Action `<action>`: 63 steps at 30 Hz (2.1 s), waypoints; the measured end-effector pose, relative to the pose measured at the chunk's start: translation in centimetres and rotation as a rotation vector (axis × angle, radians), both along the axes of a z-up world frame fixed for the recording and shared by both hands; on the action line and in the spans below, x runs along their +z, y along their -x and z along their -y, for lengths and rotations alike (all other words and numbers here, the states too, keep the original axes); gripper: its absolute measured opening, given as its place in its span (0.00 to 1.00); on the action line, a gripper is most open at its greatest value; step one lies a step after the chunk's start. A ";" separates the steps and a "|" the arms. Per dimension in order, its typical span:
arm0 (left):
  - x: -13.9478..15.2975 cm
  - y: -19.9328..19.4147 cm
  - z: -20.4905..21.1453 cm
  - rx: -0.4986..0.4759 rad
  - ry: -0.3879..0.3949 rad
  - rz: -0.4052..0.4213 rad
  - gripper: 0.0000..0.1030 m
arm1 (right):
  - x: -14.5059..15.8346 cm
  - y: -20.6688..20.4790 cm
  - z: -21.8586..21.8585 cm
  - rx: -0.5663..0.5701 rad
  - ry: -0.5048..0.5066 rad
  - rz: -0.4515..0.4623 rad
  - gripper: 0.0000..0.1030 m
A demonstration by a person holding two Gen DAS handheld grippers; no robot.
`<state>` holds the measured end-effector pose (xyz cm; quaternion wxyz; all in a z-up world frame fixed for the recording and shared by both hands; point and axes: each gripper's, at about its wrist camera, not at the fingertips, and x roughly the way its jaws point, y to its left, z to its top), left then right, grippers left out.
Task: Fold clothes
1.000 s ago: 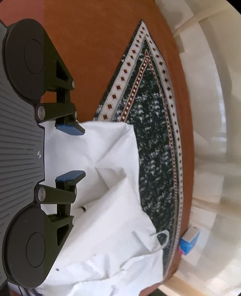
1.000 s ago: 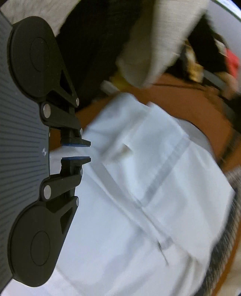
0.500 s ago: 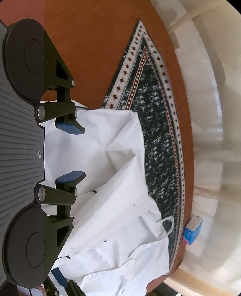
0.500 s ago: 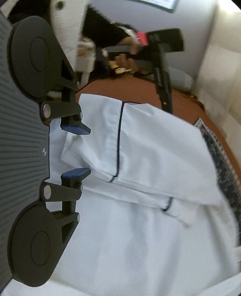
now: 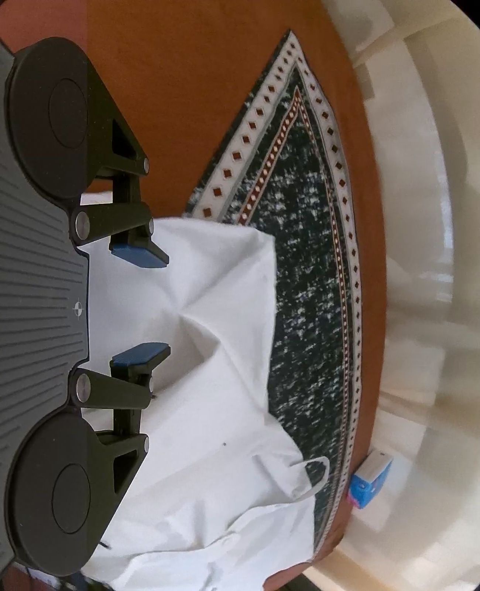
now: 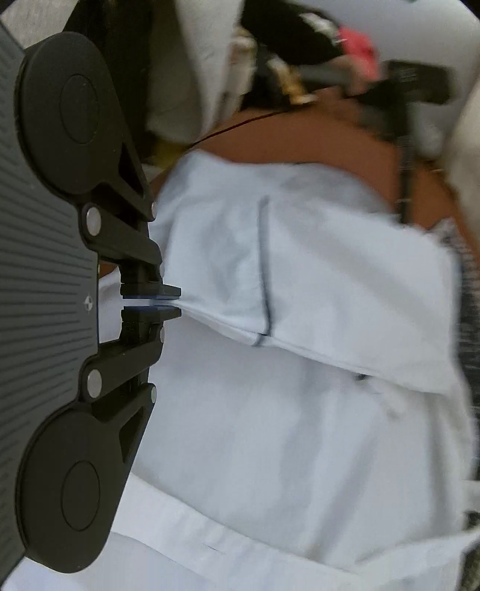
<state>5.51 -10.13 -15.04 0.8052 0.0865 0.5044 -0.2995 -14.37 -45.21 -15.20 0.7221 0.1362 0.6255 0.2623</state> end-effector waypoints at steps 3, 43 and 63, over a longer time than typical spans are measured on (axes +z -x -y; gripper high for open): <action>0.0 -1.0 0.6 -0.004 0.002 -0.002 0.59 | 0.9 -1.0 0.0 0.050 0.019 0.013 0.13; -2.1 -8.2 -4.5 0.253 0.330 -0.246 0.71 | -3.2 -21.5 6.7 -0.470 -0.295 -0.006 0.51; -6.3 -11.5 -1.9 0.344 0.311 -0.311 0.11 | -4.5 -22.9 5.6 -0.488 -0.253 0.036 0.15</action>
